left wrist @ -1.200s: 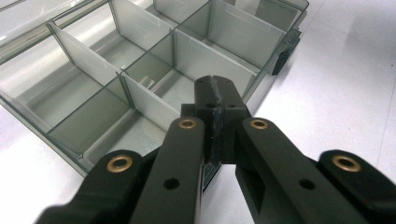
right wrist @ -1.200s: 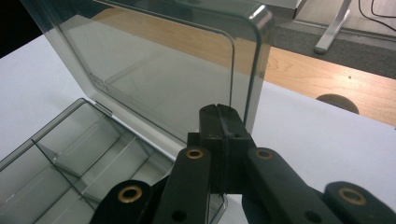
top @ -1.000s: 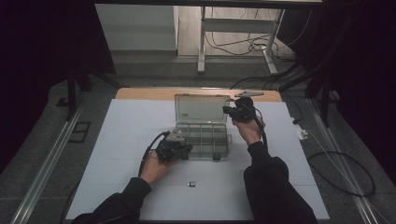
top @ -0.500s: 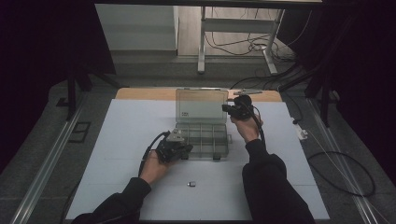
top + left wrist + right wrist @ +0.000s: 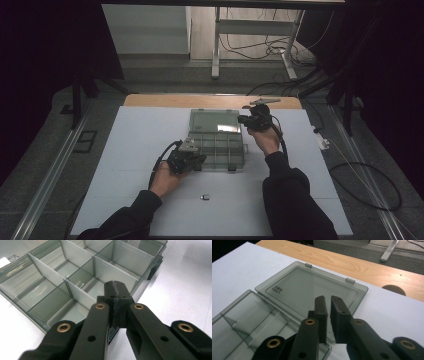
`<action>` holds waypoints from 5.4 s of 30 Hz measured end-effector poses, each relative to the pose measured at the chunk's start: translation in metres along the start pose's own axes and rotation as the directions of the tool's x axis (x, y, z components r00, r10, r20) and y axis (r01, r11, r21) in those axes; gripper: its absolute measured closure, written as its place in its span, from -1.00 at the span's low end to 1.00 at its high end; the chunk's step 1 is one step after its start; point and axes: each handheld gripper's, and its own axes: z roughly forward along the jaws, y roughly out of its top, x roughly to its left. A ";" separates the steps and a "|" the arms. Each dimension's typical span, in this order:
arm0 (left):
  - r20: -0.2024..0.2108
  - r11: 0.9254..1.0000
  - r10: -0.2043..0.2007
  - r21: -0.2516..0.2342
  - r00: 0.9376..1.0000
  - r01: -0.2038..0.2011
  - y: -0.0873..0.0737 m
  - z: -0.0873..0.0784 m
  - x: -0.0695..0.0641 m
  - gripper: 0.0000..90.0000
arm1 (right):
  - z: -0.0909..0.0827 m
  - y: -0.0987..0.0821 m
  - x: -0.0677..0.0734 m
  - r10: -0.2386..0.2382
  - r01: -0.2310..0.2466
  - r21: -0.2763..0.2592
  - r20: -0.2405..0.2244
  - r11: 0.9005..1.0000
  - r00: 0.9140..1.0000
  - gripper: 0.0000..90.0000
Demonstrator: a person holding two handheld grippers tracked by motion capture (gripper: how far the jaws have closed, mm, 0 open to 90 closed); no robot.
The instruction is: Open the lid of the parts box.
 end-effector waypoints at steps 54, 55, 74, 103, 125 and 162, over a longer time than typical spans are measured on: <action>-0.074 0.989 -0.145 -0.028 0.987 0.144 -0.017 -0.065 0.024 -0.73 | -0.064 -0.054 0.044 -0.046 0.055 0.093 -0.093 0.994 0.995 -0.51; -0.074 0.989 -0.145 -0.028 0.987 0.144 -0.017 -0.065 0.024 -0.75 | -0.065 -0.055 0.045 -0.049 0.058 0.092 -0.093 0.994 0.994 -0.51; -0.038 0.980 -0.185 -0.083 0.982 0.182 -0.030 -0.087 0.024 -0.88 | -0.090 -0.076 0.054 -0.047 0.062 0.100 -0.142 0.993 0.989 -0.73; -0.069 0.979 -0.169 -0.129 0.983 0.159 -0.056 -0.112 0.011 -1.00 | -0.133 -0.115 0.053 -0.081 0.090 0.089 -0.108 0.992 0.991 -1.00; -0.114 0.974 -0.194 -0.141 0.974 0.177 -0.092 -0.145 -0.005 -1.00 | -0.168 -0.145 0.050 -0.027 0.033 0.085 -0.072 0.996 0.997 -1.00; -0.198 0.966 -0.255 -0.100 0.947 0.239 -0.129 -0.183 -0.030 -1.00 | -0.202 -0.178 0.059 0.035 -0.036 0.120 0.013 0.992 0.999 -1.00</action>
